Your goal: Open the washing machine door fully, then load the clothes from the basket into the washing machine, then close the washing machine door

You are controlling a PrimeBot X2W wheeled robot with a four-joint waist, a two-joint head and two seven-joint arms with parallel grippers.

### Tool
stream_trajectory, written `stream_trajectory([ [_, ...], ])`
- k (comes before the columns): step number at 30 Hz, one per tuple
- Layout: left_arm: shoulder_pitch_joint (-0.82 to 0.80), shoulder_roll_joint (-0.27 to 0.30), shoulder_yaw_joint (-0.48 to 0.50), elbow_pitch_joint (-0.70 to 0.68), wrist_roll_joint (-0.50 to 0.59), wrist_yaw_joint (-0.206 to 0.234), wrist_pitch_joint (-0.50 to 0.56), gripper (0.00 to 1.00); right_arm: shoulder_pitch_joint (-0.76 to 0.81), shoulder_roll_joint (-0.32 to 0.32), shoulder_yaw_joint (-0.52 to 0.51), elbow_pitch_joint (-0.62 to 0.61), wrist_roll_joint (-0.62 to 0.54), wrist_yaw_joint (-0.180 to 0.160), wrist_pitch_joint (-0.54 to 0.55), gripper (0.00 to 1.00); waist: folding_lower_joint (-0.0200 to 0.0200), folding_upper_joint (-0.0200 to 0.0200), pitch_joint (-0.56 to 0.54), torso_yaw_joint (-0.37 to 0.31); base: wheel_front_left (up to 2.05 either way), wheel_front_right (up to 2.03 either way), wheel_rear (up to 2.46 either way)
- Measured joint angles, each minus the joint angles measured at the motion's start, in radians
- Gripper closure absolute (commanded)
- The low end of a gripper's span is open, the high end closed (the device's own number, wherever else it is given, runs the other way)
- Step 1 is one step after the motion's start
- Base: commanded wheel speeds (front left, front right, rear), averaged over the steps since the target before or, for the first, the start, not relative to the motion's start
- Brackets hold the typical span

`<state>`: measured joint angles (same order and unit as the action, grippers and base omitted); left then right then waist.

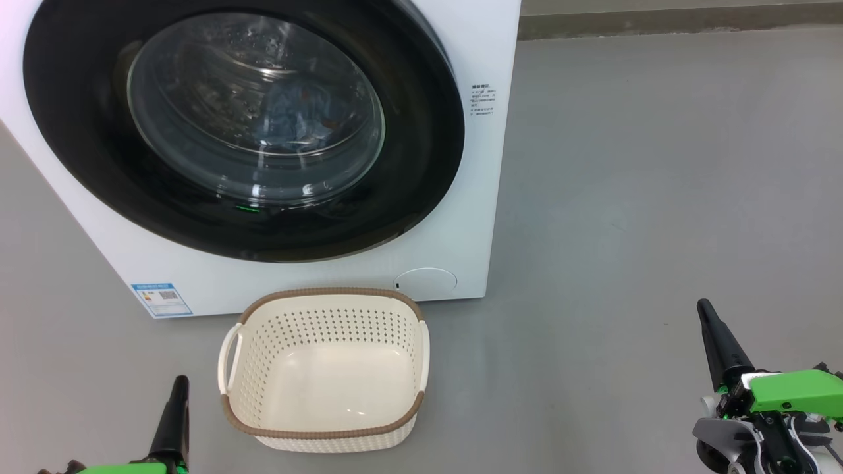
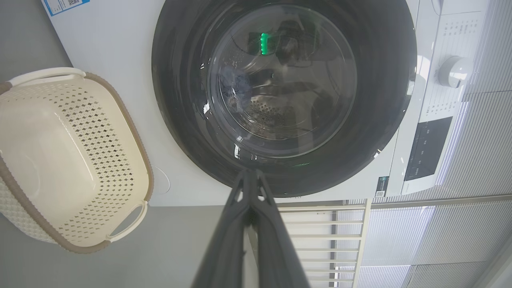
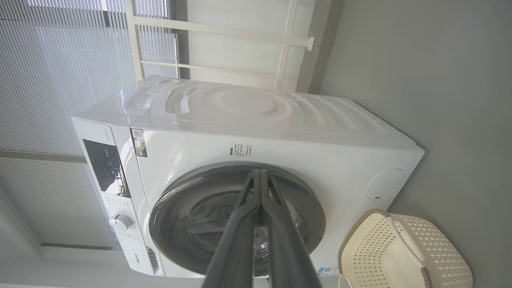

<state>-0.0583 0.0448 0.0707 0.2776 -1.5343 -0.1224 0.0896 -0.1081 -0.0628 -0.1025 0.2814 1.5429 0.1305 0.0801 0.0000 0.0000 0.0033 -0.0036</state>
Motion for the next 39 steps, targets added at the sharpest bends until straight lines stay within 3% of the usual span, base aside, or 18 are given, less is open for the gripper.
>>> stream_trajectory([
  [8, -0.007, -0.002, 0.01, -0.001, -0.065, 0.0, 0.018, 1.0, 0.013, 0.013, -0.024, -0.007, 0.063, 0.0, 0.025, 1.0, 0.0, 0.0, 0.0, 0.004, 0.0, 0.0, 0.0],
  [39, -0.007, -0.004, 0.011, -0.001, -0.066, 0.0, 0.018, 1.0, 0.016, 0.018, -0.027, -0.007, 0.068, 0.0, 0.026, 1.0, 0.0, 0.0, 0.0, 0.004, 0.0, 0.0, 0.0],
])
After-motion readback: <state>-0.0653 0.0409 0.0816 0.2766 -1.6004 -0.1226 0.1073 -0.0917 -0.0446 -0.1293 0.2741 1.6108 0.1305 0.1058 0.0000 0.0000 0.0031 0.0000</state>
